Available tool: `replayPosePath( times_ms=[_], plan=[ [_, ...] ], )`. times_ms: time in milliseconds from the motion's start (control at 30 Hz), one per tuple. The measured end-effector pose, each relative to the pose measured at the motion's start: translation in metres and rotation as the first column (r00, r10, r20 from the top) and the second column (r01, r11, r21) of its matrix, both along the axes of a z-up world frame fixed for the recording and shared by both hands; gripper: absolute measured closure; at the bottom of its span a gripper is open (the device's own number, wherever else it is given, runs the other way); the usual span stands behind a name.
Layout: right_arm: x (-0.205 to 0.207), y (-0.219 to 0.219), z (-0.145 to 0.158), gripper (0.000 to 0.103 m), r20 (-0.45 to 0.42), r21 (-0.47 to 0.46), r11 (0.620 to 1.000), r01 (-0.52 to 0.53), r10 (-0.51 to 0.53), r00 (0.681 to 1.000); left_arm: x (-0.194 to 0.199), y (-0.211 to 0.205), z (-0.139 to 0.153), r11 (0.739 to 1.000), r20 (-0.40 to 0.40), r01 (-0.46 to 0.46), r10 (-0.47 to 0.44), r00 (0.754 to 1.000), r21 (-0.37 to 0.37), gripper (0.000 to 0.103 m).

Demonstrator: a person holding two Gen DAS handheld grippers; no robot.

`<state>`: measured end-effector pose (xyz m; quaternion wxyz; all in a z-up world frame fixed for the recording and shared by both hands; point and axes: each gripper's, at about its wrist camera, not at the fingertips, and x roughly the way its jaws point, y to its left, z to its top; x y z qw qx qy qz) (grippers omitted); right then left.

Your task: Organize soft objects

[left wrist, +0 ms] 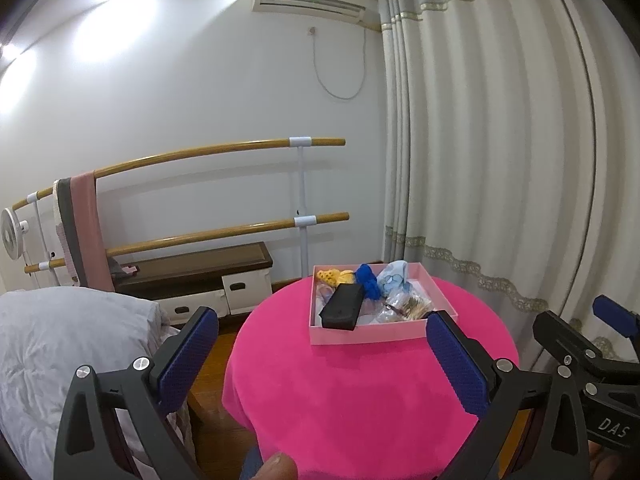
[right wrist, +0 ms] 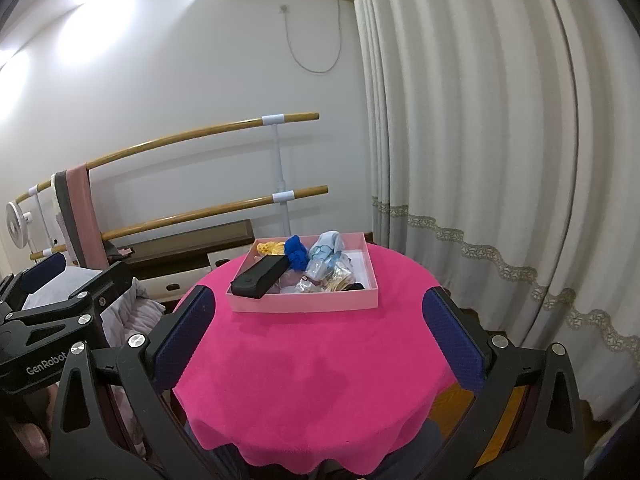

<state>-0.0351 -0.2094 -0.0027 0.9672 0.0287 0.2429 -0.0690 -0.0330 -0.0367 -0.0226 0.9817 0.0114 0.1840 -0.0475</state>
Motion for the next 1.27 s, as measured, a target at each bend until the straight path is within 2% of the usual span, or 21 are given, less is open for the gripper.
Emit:
replayPosePath(
  times_ms=[833, 1067, 1267],
  plan=[
    [0.0, 0.0065, -0.0026, 0.0, -0.005, -0.011, 1.0, -0.01, 0.01, 1.0, 0.0017, 0.003, 0.001, 1.0, -0.025, -0.011, 0.012, 1.0, 0.004, 0.0],
    [0.0001, 0.0066, -0.0025, 0.0, -0.004, -0.01, 1.0, -0.01, 0.01, 1.0, -0.0006, 0.0029, -0.0008, 1.0, -0.011, -0.009, 0.01, 1.0, 0.015, 0.0],
    [0.0001, 0.0066, -0.0024, 0.0, -0.002, -0.012, 1.0, -0.009, 0.009, 1.0, -0.0019, 0.0053, -0.0045, 1.0, -0.013, 0.001, -0.001, 1.0, -0.007, 0.0]
  ],
)
